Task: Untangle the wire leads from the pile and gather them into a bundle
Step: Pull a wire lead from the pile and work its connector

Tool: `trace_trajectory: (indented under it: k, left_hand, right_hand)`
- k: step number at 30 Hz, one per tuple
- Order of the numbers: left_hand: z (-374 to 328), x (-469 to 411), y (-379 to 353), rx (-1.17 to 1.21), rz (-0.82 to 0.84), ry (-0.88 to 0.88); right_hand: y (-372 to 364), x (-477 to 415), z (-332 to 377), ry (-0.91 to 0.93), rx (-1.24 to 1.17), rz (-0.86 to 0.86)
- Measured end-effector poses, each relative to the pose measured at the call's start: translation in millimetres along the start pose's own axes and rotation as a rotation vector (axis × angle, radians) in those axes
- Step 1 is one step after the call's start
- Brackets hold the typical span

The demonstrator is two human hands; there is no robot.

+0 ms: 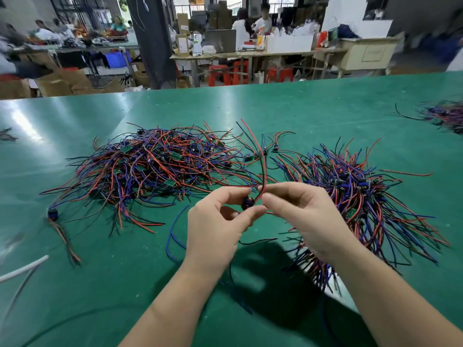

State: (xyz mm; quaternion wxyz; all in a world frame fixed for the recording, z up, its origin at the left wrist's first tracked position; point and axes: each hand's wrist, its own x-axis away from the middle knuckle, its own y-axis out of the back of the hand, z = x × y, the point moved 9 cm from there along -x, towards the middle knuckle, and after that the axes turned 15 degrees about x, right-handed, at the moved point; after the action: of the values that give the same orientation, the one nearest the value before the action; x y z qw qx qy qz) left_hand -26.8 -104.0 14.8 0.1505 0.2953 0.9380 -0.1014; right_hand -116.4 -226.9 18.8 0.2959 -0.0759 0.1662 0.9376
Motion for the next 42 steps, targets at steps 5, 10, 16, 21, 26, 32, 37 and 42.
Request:
trace_trajectory:
  k: [5,10,16,21,26,32,37,42]
  left_hand:
    - [-4,5,-7,-0.169,0.052,-0.092]
    - [25,12,-28,0.500,0.049,0.472]
    - [32,22,-38,0.564,0.142,0.660]
    - [35,18,-31,0.460,0.088,0.549]
    - [28,19,-41,0.182,0.288,0.387]
    - [30,31,-52,0.155,0.525,0.496]
    - [34,46,-57,0.053,0.704,0.599]
    - [23,38,-50,0.265,0.653,0.598]
  right_hand:
    - [-8,1,-8,-0.057,-0.055,-0.010]
    - [-3,0,-18,-0.225,-0.363,-0.004]
    - [-8,3,-18,-0.275,-0.398,0.092]
    - [-7,4,-22,-0.287,-0.278,0.091]
    - [28,0,-6,-0.092,0.059,-0.132]
    - [71,-2,3,-0.023,-0.001,-0.371]
    - [84,-1,-6,-0.110,-0.327,-0.475]
    - [89,0,-25,-0.262,-0.532,-0.535]
